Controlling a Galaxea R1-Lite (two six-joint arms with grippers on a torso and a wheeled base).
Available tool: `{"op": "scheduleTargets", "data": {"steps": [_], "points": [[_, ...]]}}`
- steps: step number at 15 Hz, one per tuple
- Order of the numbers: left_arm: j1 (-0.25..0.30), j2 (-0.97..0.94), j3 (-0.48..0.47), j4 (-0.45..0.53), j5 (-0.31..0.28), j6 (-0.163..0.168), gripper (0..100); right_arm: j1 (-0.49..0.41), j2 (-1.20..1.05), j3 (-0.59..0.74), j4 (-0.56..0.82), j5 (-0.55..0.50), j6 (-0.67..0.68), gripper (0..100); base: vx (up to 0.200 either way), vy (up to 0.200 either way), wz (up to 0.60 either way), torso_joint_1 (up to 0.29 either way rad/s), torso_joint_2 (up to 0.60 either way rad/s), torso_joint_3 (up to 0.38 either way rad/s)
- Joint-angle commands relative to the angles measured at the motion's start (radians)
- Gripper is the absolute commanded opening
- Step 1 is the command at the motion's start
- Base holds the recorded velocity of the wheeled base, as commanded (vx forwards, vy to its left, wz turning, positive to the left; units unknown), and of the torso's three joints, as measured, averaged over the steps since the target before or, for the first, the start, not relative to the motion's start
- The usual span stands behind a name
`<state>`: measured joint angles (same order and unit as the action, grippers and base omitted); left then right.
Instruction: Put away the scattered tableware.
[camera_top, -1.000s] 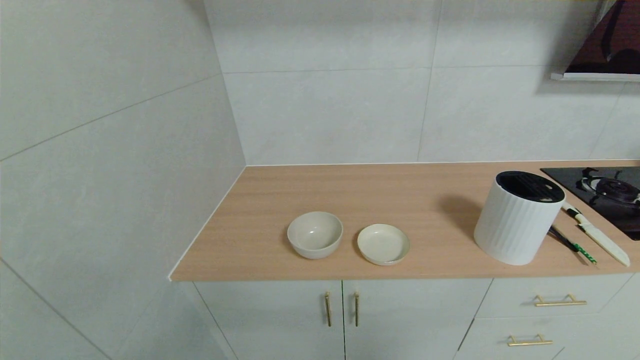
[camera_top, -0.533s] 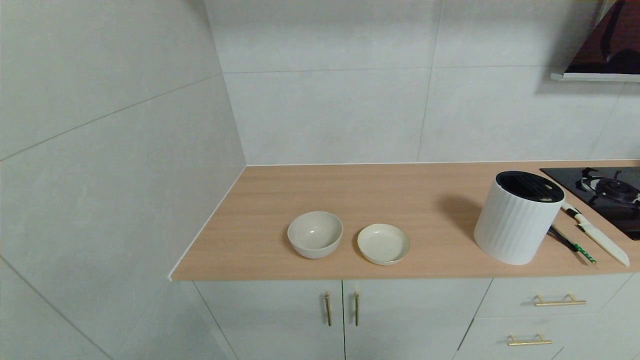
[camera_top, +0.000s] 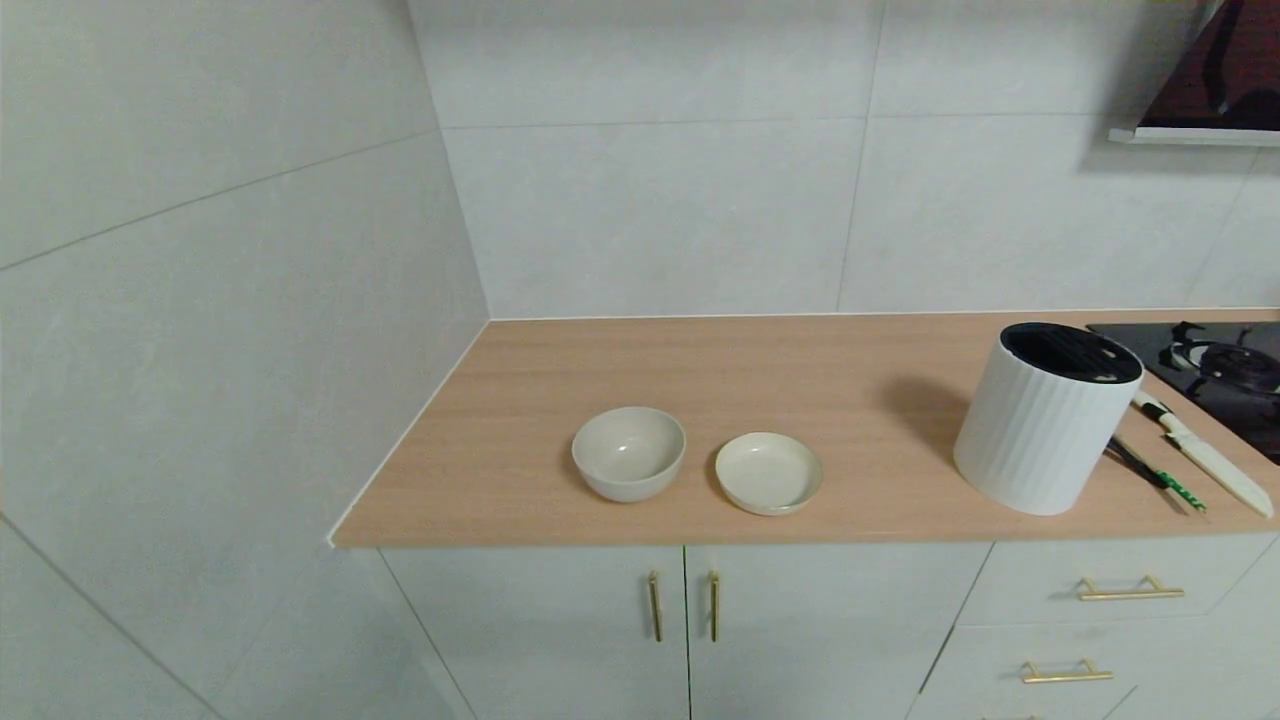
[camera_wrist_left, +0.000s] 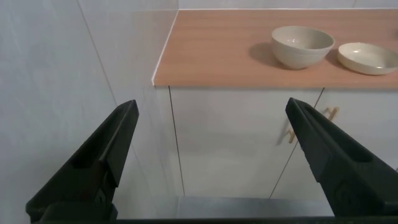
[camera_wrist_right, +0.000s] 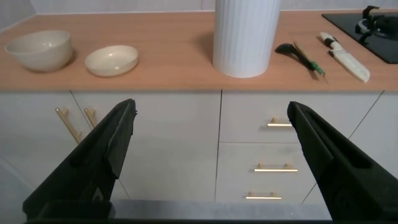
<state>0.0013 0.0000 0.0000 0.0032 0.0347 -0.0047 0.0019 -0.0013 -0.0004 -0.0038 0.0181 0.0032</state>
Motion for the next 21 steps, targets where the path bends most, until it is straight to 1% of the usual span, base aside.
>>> {"op": "scheduleTargets", "data": {"steps": [1, 5, 12, 21], "points": [[0.000, 0.000, 0.000, 0.000, 0.001, 0.000, 100, 0.001, 0.001, 0.000, -0.001, 0.000, 0.000, 100, 0.000, 0.000, 0.00, -0.173, 0.36, 0.198], [0.000, 0.000, 0.000, 0.000, 0.001, 0.000, 100, 0.000, 0.001, 0.000, -0.001, 0.000, 0.000, 100, 0.000, 0.000, 0.00, -0.187, 0.41, 0.220], [0.000, 0.000, 0.000, 0.000, 0.001, 0.000, 100, 0.000, 0.001, -0.001, -0.001, 0.000, 0.000, 100, 0.000, 0.000, 0.00, -0.245, 0.55, 0.295], [0.000, 0.000, 0.000, 0.000, -0.001, -0.001, 100, 0.000, 0.001, 0.000, -0.001, 0.000, 0.000, 100, 0.000, 0.000, 0.00, -0.211, 0.51, 0.289]]}}
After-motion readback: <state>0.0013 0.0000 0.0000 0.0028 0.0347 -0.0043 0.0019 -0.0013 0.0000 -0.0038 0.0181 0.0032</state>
